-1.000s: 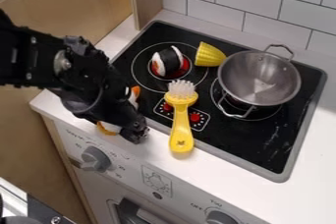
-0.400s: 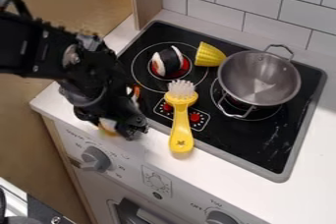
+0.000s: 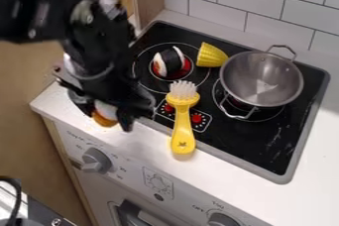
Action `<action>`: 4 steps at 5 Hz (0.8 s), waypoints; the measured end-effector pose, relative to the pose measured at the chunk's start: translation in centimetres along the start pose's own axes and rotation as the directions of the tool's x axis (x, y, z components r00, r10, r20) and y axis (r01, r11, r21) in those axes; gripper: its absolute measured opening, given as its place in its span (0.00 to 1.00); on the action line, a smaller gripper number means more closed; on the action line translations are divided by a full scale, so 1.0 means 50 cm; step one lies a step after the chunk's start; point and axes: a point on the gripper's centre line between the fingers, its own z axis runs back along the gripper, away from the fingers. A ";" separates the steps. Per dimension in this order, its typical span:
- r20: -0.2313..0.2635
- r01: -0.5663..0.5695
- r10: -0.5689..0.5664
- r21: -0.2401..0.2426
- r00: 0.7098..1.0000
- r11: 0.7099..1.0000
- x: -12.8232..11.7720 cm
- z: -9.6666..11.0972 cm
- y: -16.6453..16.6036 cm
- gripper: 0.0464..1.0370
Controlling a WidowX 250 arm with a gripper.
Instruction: Put the sushi to the right silver pot
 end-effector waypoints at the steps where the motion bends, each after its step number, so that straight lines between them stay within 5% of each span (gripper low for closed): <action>1: -0.037 -0.023 0.023 0.017 0.999 1.000 0.006 0.035 -0.015 0.63; 4: -0.117 -0.152 0.160 0.073 0.980 0.986 0.114 0.086 -0.127 0.63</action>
